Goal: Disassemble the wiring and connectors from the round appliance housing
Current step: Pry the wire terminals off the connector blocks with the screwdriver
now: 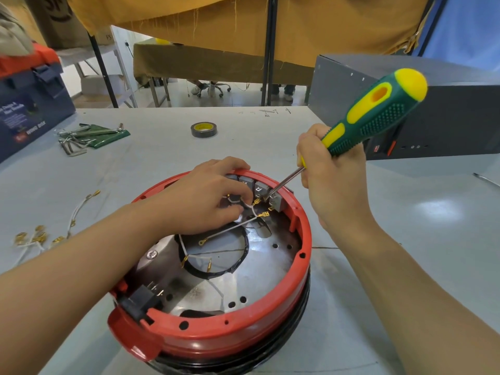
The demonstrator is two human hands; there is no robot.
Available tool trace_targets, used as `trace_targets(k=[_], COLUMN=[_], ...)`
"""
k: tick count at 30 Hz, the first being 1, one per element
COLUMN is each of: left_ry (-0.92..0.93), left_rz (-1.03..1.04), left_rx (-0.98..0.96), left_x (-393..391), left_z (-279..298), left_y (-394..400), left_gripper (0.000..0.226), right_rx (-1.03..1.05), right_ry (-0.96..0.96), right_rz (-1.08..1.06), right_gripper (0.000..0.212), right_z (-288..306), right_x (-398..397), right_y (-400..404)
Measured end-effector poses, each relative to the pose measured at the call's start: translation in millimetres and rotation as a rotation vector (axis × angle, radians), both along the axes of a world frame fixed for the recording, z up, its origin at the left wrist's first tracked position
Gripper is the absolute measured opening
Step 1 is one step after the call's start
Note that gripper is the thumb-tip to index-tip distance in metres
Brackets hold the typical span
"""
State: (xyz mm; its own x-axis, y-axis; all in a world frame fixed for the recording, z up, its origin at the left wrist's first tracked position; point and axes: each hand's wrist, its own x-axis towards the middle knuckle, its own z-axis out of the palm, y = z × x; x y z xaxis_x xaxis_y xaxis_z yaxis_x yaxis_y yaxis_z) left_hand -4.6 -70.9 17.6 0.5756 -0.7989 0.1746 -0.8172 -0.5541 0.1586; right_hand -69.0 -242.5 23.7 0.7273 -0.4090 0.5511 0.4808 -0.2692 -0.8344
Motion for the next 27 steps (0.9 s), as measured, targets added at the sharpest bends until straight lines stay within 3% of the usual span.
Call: trace_targets(k=[16,27], left_ry=[0.013,-0.008], left_rz=[-0.017,-0.015], left_rx=[-0.016,-0.009], left_x=[-3,1], left_z=[1,-2], left_y=[2,1], left_gripper=[0.024,0.022], right_rx=[-0.21,-0.048], right_ry=[0.0,0.037], right_rz=[0.205,0.291], right_gripper=[0.032,0.028], right_z=[3,4], right_x=[-1,7], right_y=[-16,-20])
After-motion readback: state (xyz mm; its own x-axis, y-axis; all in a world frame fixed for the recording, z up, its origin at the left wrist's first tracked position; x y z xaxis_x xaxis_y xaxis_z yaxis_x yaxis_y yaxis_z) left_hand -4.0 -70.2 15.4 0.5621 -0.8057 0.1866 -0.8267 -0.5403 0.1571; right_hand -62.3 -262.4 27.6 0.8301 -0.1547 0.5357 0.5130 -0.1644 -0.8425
